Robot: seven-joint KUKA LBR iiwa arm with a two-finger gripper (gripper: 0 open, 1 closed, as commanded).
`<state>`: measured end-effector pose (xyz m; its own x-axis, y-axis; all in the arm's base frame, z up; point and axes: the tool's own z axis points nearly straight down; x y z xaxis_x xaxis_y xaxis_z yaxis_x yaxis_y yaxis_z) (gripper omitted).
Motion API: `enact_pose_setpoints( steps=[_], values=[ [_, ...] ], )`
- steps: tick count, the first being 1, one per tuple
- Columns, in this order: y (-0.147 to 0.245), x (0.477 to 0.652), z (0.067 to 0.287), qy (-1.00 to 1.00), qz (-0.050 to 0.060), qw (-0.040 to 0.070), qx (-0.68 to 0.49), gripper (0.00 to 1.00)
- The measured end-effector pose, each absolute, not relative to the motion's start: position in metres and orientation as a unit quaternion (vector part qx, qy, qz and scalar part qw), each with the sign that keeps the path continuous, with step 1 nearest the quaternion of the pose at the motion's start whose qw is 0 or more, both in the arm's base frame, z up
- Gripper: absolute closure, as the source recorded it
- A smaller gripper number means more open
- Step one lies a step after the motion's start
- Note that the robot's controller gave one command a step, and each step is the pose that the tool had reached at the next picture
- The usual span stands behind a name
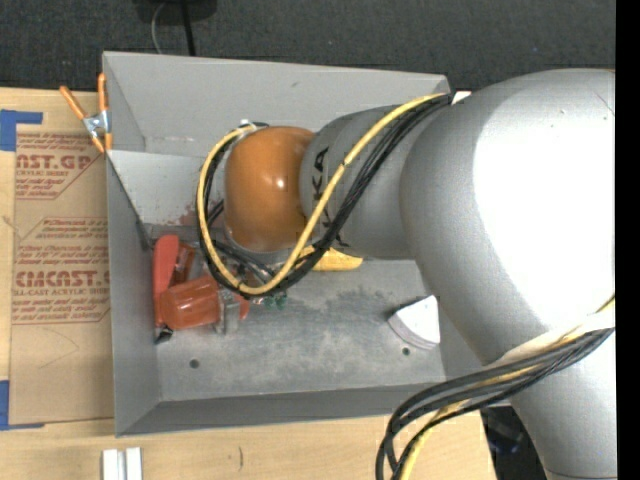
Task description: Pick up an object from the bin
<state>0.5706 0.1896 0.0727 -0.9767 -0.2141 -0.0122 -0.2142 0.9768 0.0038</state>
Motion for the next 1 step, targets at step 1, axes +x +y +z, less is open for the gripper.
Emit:
enact_pose_setpoints(
  steps=[1],
  values=[
    [0.1896,0.5707,0.0727,0.994,0.003,0.006,-0.108,1.00]
  ],
)
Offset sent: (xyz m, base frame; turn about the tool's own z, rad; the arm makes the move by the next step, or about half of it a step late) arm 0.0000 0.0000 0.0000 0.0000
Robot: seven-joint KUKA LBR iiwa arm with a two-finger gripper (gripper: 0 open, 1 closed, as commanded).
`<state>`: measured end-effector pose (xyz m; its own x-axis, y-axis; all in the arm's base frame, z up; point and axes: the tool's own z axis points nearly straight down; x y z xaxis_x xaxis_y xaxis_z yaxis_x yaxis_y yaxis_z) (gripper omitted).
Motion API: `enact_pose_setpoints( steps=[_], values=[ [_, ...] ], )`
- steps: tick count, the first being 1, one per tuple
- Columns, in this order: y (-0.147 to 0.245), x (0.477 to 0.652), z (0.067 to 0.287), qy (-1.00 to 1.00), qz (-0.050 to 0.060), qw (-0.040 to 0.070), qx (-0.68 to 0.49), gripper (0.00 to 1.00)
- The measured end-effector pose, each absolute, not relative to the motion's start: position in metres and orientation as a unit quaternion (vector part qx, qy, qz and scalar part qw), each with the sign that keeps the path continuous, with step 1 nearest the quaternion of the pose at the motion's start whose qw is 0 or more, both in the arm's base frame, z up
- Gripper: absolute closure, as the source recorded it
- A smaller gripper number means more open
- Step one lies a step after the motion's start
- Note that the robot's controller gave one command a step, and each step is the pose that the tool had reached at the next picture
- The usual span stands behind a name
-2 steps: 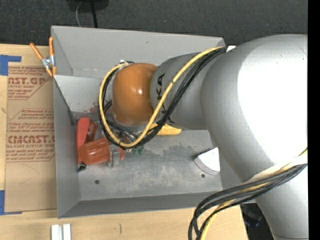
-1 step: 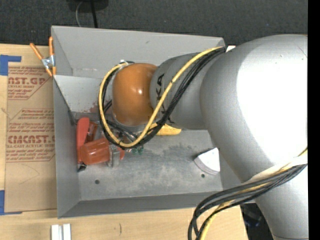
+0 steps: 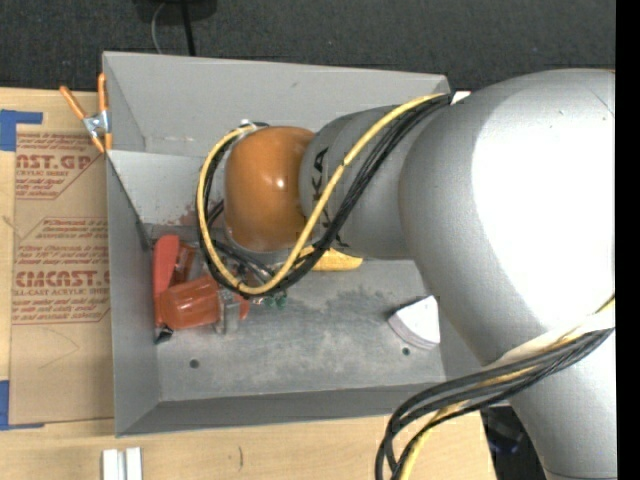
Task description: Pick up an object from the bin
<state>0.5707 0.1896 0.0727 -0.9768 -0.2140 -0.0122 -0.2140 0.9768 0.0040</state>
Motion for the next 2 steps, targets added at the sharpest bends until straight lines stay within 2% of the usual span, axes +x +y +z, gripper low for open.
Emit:
enact_pose_setpoints(
  steps=[2],
  values=[
    [0.1896,0.5707,0.0727,0.994,0.003,0.006,-0.108,1.00]
  ],
)
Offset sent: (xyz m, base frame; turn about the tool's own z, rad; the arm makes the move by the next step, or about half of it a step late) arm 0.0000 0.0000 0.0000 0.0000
